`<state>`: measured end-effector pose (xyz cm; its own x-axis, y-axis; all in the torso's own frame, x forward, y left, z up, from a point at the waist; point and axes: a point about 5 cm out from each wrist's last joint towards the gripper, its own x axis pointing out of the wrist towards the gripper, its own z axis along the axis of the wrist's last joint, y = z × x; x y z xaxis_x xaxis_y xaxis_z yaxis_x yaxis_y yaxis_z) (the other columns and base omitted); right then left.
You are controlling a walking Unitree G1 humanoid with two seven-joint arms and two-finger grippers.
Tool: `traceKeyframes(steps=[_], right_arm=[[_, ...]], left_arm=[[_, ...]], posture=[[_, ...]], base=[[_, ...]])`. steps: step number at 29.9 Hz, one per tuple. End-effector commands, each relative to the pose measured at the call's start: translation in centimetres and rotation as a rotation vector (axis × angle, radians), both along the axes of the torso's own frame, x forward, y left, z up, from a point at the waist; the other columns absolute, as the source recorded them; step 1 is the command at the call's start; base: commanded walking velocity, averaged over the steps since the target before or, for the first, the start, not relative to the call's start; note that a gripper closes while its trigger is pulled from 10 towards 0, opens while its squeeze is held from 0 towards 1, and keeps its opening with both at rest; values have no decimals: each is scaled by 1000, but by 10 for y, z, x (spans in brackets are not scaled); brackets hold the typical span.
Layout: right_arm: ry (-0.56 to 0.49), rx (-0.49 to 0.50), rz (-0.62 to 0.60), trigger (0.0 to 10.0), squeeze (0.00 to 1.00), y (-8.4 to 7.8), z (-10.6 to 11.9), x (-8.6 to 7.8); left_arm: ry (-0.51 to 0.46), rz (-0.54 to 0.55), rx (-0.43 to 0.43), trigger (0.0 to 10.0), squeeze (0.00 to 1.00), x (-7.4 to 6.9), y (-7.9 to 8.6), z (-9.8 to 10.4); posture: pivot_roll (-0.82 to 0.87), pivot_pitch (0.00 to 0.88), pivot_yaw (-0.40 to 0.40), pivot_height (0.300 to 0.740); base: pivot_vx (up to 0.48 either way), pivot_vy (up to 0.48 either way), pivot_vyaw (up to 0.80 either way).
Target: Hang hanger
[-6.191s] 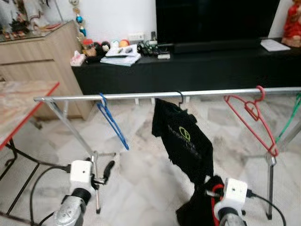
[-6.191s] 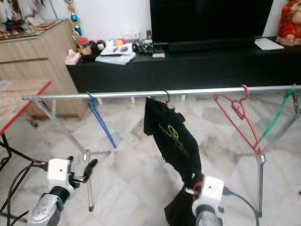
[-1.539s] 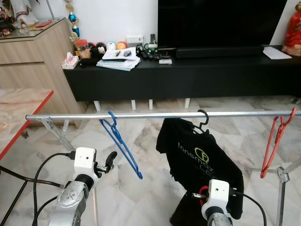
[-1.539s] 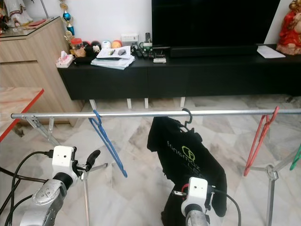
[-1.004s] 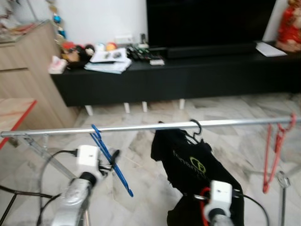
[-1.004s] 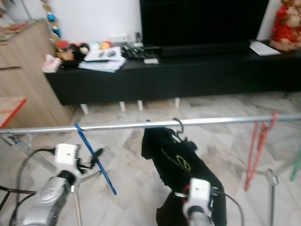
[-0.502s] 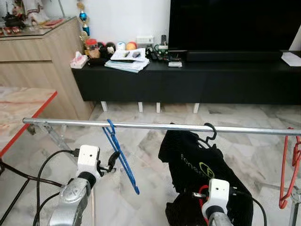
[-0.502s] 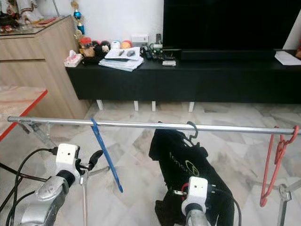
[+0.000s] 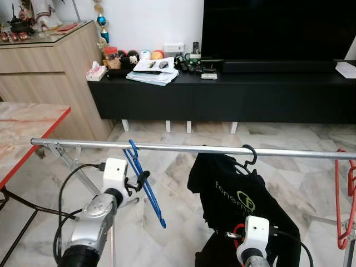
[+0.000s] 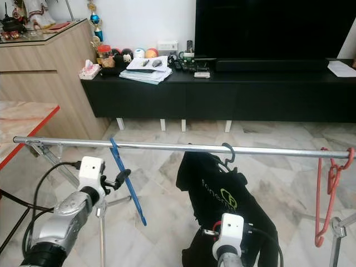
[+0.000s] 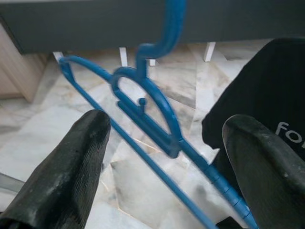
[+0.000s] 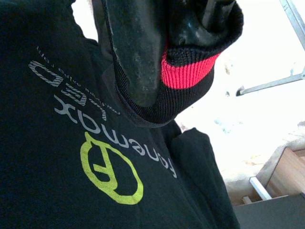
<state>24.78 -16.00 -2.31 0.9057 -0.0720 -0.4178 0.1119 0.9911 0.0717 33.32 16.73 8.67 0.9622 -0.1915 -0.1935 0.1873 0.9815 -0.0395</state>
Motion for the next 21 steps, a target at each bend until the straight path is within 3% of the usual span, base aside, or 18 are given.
traceKeyframes(steps=[1, 5, 13, 21], right_arm=[[-28, 1, -9, 10000, 0, 0, 3, 1], [-29, -4, -25, 10000, 0, -4, 3, -2], [-26, -6, -32, 10000, 0, -3, 1, -10], [-22, -8, -37, 10000, 0, -4, 0, -12]], left_arm=[[28, -4, -7, 10000, 0, 7, -2, 1], [55, -13, 23, 10000, 0, 17, -8, 3], [128, 102, 47, 10000, 0, 38, -10, 9], [151, 200, 60, 10000, 0, 44, -6, 14]], posture=[[-16, 48, 91, 740], [-28, 55, 96, 740], [-41, 82, 100, 740], [-47, 90, 102, 740]], base=[[0, 0, 0], [0, 0, 0], [0, 0, 0], [0, 0, 0]])
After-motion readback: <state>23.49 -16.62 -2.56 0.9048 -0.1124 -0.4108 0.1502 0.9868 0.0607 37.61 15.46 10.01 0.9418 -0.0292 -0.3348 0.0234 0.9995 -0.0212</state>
